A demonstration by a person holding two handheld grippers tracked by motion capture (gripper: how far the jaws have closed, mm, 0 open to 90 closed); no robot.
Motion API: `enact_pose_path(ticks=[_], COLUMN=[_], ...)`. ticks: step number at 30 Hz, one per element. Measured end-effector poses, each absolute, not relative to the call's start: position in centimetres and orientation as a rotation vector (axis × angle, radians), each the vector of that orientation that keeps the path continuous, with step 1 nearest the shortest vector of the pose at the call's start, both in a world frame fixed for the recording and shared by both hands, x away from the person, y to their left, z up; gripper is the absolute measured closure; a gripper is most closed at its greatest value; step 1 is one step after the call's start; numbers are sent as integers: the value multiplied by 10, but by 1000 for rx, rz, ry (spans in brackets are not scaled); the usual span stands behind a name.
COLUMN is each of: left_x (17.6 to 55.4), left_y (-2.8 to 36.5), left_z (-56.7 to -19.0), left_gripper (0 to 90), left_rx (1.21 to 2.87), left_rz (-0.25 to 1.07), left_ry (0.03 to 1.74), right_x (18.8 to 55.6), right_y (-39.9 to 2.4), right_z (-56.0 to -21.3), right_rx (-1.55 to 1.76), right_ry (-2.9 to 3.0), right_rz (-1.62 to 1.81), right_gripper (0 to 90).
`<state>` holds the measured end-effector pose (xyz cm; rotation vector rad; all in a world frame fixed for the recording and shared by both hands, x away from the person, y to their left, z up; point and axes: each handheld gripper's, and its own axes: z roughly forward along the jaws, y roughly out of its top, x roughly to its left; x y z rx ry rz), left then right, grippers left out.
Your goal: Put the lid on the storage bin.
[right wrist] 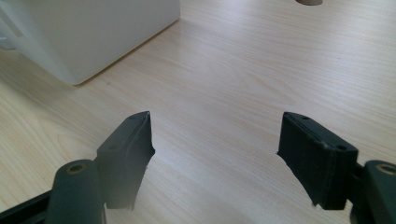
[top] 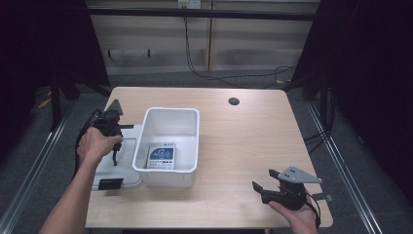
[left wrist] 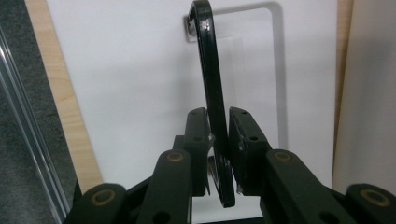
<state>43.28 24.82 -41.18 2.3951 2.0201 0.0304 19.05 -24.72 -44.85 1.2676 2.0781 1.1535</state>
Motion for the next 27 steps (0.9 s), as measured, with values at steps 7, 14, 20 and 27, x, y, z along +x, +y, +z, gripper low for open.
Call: enact_pose_path(ticks=[7, 14, 20, 27], left_x=[439, 440, 439, 439], left_y=[236, 238, 244, 250], left_z=[-418, -413, -413, -411], left_gripper=[773, 804, 829, 842], left_rx=[2413, 2392, 2358, 2337], left_rz=[64, 70, 60, 21], left_ry=[2069, 2087, 2119, 2127], right_x=[190, 190, 191, 192], right_y=[-247, -246, -245, -247], right_z=[-448, -449, -449, -449], right_rx=[1261, 1261, 1267, 1266], right_ry=[2086, 2092, 2094, 2082], right_rz=[1152, 1154, 1149, 1153], right_gripper=[255, 255, 255, 256])
